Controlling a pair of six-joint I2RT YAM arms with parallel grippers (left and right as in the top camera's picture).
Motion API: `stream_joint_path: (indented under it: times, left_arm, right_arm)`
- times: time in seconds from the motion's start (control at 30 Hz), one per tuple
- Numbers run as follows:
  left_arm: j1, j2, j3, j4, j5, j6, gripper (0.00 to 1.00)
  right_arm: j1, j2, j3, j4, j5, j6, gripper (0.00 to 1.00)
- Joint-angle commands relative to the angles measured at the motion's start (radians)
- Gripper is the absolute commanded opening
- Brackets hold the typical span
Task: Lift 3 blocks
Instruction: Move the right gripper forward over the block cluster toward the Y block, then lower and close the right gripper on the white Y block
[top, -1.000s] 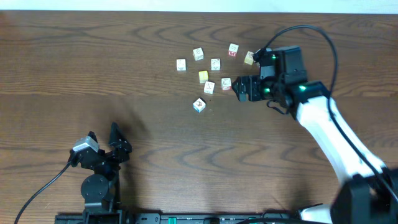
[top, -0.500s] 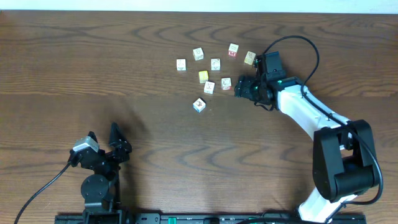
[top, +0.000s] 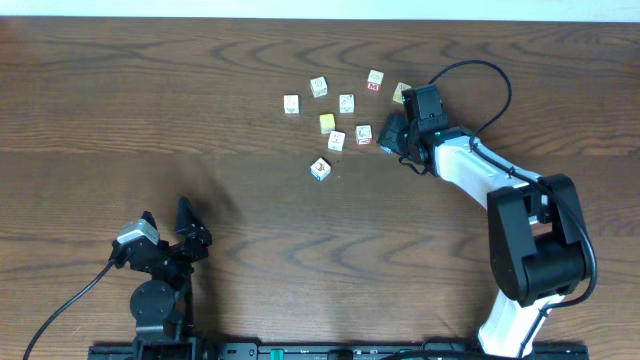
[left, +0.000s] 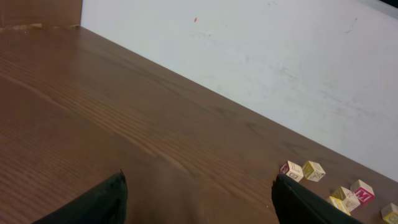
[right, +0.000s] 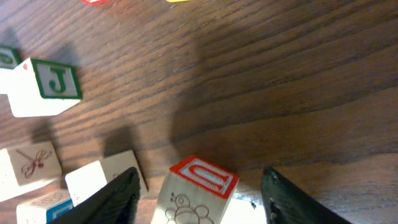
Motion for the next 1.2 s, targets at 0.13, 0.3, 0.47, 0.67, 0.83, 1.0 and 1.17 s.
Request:
stream_joint_path:
  times: [0.13,0.3,0.47,0.67,0.83,1.0,1.17]
  left_arm:
    - [0.004,-0.005,-0.015,-0.045,-0.014,-0.002,0.75]
    - [0.004,-0.005,-0.015,-0.045,-0.014,-0.002,0.75]
    - [0.004,-0.005,-0.015,-0.045,-0.014,-0.002,0.75]
    - [0.004,-0.005,-0.015,-0.045,-0.014,-0.002,0.75]
    - [0.004,-0.005,-0.015,-0.045,-0.014,-0.002,0.75]
    - [0.004,-0.005,-0.015,-0.044,-0.014,-0.002,0.75]
    - [0.004,-0.005,-0.015,-0.045,-0.014,-0.002,0.75]
  right_arm:
    - [0.014,0.011,0.019,0.018,0.018,0.011,0.34]
    - [0.025,0.011,0.019,-0.018,0.001,-0.063,0.27]
    - [0.035,0.011,0.019,-0.067,0.002,-0.103,0.38]
    - [0.037,0.011,0.022,-0.066,-0.027,-0.175,0.68]
    - [0.039,0.011,0.022,-0.082,-0.043,-0.236,0.47]
    - [0.042,0.011,0.022,-0.123,-0.051,-0.300,0.57]
    - [0.042,0.011,0.022,-0.180,-0.050,-0.395,0.63]
